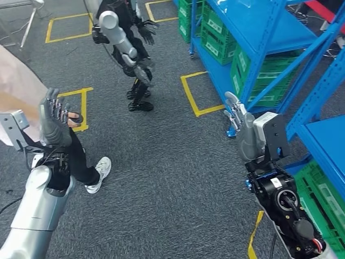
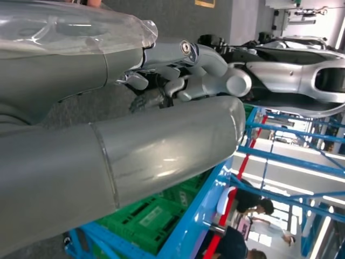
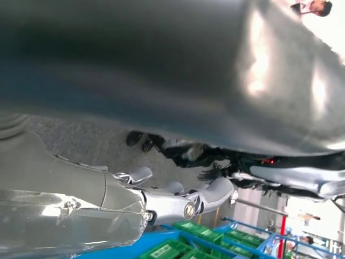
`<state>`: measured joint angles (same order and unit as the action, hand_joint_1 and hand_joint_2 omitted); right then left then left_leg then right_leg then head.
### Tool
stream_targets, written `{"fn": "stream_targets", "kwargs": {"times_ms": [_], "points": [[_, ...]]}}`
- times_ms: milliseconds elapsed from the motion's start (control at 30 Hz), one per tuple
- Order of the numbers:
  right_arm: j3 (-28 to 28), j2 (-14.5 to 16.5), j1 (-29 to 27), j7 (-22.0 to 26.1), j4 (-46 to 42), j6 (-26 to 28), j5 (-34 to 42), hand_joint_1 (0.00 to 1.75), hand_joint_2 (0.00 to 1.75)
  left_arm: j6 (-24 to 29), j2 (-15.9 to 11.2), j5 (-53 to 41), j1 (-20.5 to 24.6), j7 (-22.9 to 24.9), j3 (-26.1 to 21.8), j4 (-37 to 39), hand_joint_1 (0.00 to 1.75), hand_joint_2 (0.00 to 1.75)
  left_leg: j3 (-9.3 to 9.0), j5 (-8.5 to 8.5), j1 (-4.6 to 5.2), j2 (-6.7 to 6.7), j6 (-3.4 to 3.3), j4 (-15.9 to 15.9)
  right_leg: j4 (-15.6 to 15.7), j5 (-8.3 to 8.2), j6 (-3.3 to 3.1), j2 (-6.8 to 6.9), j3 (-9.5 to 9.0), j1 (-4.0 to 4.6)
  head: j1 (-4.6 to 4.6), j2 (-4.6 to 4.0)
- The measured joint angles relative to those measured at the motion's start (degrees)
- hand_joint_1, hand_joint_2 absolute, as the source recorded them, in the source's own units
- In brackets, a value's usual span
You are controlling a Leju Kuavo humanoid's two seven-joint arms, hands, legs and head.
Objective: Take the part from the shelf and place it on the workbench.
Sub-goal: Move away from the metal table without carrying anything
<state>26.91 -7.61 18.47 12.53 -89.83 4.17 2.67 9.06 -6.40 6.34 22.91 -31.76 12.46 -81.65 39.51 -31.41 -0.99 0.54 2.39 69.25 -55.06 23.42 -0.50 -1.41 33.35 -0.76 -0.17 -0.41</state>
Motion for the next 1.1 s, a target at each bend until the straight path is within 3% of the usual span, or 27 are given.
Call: {"fn": "stream_targets", "kwargs": {"times_ms": [33,67,133,200,267,333,400,467,533,567,600,633,700,733,767,833,867,933,967,1033,1067,1100], "points": [[0.02,0.0,-0.08,0.01,0.02,0.0,0.03,0.0,0.0,-0.01,-0.01,0.0,-0.1,0.0,0.0,0.02,0.0,0.0,1.52,-0.46,0.05,-0.17,-0.09,2.52,0.0,-0.03,-0.05,-0.55,0.04,0.13,-0.29,0.0],[0.03,0.0,-0.14,0.01,0.04,0.0,0.05,0.0,0.0,-0.02,-0.01,0.0,-0.19,0.0,0.0,0.03,0.0,0.0,1.89,0.29,0.08,-0.28,-0.29,2.66,-0.01,-0.05,-0.09,-1.2,0.05,0.27,-0.5,0.0],[0.05,0.0,-0.18,0.03,0.06,-0.01,0.07,0.0,0.0,-0.06,-0.01,0.0,-0.24,0.0,0.0,0.04,0.0,0.0,-0.81,4.32,0.19,-1.17,-0.92,-3.69,-0.02,-0.08,-0.08,-2.5,-0.01,0.39,-0.68,0.0],[0.08,0.01,-0.16,0.09,0.07,-0.05,0.11,0.0,0.0,-0.22,-0.03,-0.01,-0.17,-0.02,0.0,0.03,0.0,0.0,-4.58,7.36,0.24,-3.66,-1.56,-11.69,-0.07,-0.17,0.12,-3.73,0.12,0.39,-0.8,0.0],[0.1,0.02,-0.18,0.16,0.09,-0.2,0.22,0.0,0.0,-0.39,-0.07,-0.08,-0.1,-0.14,0.0,0.02,0.0,0.0,-5.97,7.79,0.41,-4.61,-1.84,-14.61,-0.02,-0.35,0.63,-4.9,0.49,0.22,-0.85,-0.01],[0.11,0.02,-0.23,0.21,0.11,-0.46,0.33,0.0,0.0,-0.44,-0.05,-0.15,-0.02,-0.33,0.0,0.02,0.0,0.0,-6.25,7.98,0.4,-3.15,-2.16,-15.07,0.14,-0.46,1.25,-5.76,0.82,0.06,-0.84,0.0],[0.11,0.01,-0.08,0.26,0.15,-0.64,0.43,0.0,0.0,-0.49,0.02,-0.17,0.08,-0.49,0.0,0.02,0.0,0.0,-6.73,8.24,0.14,-1.73,-2.72,-15.79,-2.0,1.03,1.7,-3.82,1.97,0.34,-0.35,0.01],[0.17,0.02,0.13,0.29,0.21,-0.74,0.5,0.0,0.0,-0.52,0.05,-0.17,0.12,-0.58,0.0,0.02,0.0,0.0,-7.01,8.27,0.19,-0.35,-3.08,-16.09,-8.97,4.62,2.08,-0.63,5.14,0.46,0.44,0.01],[0.27,0.03,0.17,0.24,0.36,-0.82,0.52,0.0,0.0,-0.52,0.04,-0.19,0.11,-0.61,0.0,0.02,0.0,0.0,-7.06,8.15,0.3,1.03,-3.18,-16.07,-16.15,7.2,2.45,0.63,8.4,0.16,0.97,0.01],[0.31,0.02,0.16,0.21,0.45,-0.85,0.52,0.0,0.0,-0.52,0.04,-0.21,0.12,-0.61,0.0,0.03,0.0,0.0,-7.09,8.07,0.29,1.69,-3.15,-16.05,-17.15,7.08,2.59,0.88,8.82,0.0,1.22,0.01],[0.31,0.02,0.17,0.2,0.52,-0.85,0.52,0.0,0.0,-0.52,0.04,-0.23,0.12,-0.61,0.0,0.03,0.0,0.0,-7.16,7.96,0.26,2.31,-3.05,-16.01,-15.72,5.9,2.7,1.14,8.06,-0.14,1.54,0.01],[0.3,0.02,0.21,0.19,0.57,-0.85,0.52,0.0,0.0,-0.52,0.05,-0.26,0.13,-0.61,0.0,0.03,0.0,0.0,-7.29,7.8,0.2,2.92,-2.86,-15.93,-12.12,3.95,2.76,1.67,6.2,-0.25,1.85,0.01],[0.3,0.02,0.38,0.19,0.59,-0.85,0.52,0.0,0.0,-0.52,0.04,-0.31,0.19,-0.61,0.0,0.03,0.0,0.0,-7.49,7.37,0.36,3.97,-2.28,-15.59,-3.83,1.04,2.65,3.99,1.93,-0.04,2.43,0.01],[0.31,0.03,0.47,0.19,0.6,-0.85,0.53,0.0,0.0,-0.52,0.02,-0.32,0.22,-0.62,0.0,0.02,0.0,0.0,-7.51,7.19,0.54,4.46,-2.0,-15.42,-1.26,0.43,2.39,4.85,0.6,0.14,2.48,0.0],[0.32,0.03,0.52,0.17,0.61,-0.85,0.54,0.0,0.0,-0.53,0.03,-0.32,0.25,-0.62,0.0,0.02,0.0,0.0,-7.51,7.1,0.74,4.96,-1.77,-15.3,-0.19,0.46,2.06,5.2,0.08,0.38,2.34,0.01],[0.28,0.03,0.55,0.15,0.62,-0.85,0.55,0.0,0.0,-0.56,0.07,-0.33,0.28,-0.63,0.0,0.01,0.0,0.0,-7.63,6.9,0.78,6.1,-1.31,-15.28,0.03,0.32,1.18,3.92,-0.02,0.5,1.85,0.01],[0.25,0.03,0.6,0.18,0.62,-0.85,0.55,0.0,0.0,-0.57,0.08,-0.33,0.31,-0.63,0.0,0.01,0.0,0.0,-7.62,6.43,0.62,5.77,-1.03,-14.84,0.21,0.18,0.8,3.2,-0.12,0.47,1.64,0.01],[0.23,0.04,0.84,0.21,0.61,-0.85,0.55,0.0,0.0,-0.58,0.02,-0.33,0.38,-0.67,0.0,0.0,0.0,0.0,-5.83,3.77,0.29,3.13,-0.54,-10.5,0.57,-0.14,0.14,1.85,-0.37,0.24,1.17,0.01],[0.27,0.04,0.92,0.21,0.61,-0.85,0.55,0.0,0.0,-0.58,-0.02,-0.33,0.39,-0.68,0.0,0.01,0.0,0.0,-3.91,1.91,0.2,1.43,-0.45,-6.53,0.6,-0.21,-0.05,1.22,-0.33,0.21,0.73,0.01],[0.38,0.04,0.87,0.15,0.62,-0.87,0.55,0.0,0.0,-0.58,-0.09,-0.31,0.21,-0.69,0.0,0.03,0.0,0.0,0.39,-0.8,0.22,-0.02,-0.42,1.32,0.58,-0.28,-0.28,-0.22,-0.22,0.26,0.0,0.01],[0.43,0.04,0.8,0.12,0.62,-0.86,0.55,0.0,0.0,-0.58,-0.1,-0.29,0.11,-0.69,0.0,0.04,0.0,0.0,1.53,-0.69,0.25,-0.21,-0.52,2.87,0.57,-0.3,-0.33,-1.01,-0.2,0.31,-0.23,0.01],[0.49,0.04,0.75,0.08,0.61,-0.83,0.55,0.0,0.0,-0.58,-0.1,-0.26,0.05,-0.68,0.0,0.05,0.0,0.0,1.47,0.57,0.27,-0.35,-0.71,2.01,0.56,-0.32,-0.35,-1.83,-0.21,0.35,-0.39,0.01]]}}
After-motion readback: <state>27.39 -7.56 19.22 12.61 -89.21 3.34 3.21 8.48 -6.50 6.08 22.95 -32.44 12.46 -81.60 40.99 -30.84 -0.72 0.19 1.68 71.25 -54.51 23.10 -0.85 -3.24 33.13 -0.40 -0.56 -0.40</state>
